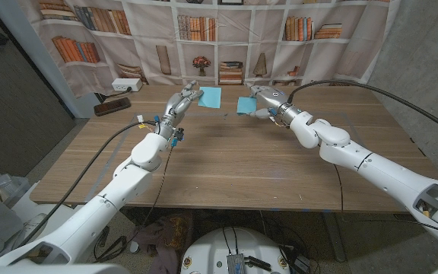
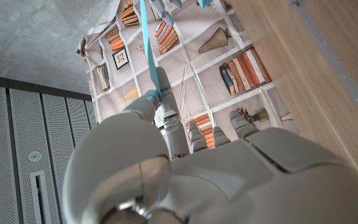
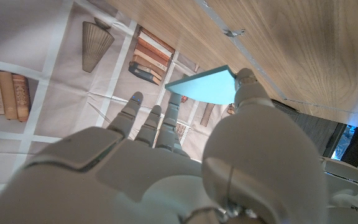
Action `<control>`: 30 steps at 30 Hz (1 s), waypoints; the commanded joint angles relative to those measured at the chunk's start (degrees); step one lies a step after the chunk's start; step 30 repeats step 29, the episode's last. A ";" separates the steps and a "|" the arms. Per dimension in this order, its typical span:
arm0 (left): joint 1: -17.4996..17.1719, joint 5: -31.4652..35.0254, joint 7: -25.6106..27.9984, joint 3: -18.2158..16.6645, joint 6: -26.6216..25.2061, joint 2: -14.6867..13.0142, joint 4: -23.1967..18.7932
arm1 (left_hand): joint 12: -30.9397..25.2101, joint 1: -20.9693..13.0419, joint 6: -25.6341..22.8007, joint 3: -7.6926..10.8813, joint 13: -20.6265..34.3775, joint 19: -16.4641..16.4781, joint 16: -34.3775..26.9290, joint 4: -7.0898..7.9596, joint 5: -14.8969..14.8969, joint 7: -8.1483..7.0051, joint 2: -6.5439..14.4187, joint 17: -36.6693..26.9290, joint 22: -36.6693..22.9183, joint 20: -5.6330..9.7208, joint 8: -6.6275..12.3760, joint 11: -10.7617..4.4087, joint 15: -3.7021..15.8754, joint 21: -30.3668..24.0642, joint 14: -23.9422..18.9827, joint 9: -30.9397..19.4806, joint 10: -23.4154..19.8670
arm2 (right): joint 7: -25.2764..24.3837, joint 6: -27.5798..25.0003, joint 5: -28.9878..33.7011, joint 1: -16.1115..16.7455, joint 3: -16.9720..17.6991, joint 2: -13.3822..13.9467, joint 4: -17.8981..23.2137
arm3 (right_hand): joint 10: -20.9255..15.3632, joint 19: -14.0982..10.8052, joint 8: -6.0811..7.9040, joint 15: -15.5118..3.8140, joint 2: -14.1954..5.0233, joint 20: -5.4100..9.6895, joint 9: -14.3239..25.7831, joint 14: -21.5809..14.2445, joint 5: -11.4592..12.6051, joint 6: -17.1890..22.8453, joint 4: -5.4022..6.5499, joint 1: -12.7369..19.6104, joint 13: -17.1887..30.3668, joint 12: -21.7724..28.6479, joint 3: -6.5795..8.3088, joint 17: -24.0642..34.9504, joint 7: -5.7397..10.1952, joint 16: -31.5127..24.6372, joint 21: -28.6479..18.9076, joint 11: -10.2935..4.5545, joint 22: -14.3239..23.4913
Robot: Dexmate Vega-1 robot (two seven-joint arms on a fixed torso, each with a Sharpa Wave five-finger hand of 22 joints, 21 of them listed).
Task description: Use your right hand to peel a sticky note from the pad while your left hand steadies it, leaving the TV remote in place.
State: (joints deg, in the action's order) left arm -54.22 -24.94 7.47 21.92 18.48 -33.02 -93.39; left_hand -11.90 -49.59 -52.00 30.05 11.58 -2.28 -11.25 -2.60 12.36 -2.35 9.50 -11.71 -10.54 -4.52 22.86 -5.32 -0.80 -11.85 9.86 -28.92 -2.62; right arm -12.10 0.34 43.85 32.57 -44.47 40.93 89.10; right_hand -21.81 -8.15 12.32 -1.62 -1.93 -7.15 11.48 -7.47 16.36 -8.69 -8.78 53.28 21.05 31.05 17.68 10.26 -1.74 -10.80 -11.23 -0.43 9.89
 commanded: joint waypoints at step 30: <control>1.49 -4.22 -8.10 -1.17 9.76 1.88 7.50 | -0.85 -1.10 -1.86 0.38 0.25 -2.27 0.02 0.04 0.17 0.70 -0.29 0.08 -0.17 0.09 0.94 -0.23 0.07 0.35 1.85 -0.11 -1.05 | 0.51 -5.18 0.29 2.68 1.04 -0.10 5.20 | -4.76 -0.10 -0.20 -0.78 -0.50 0.23 0.06 0.21 0.42 0.50 0.24 0.23 2.48 1.41 -0.38 0.15 -0.19 0.15 0.25 -4.97 0.18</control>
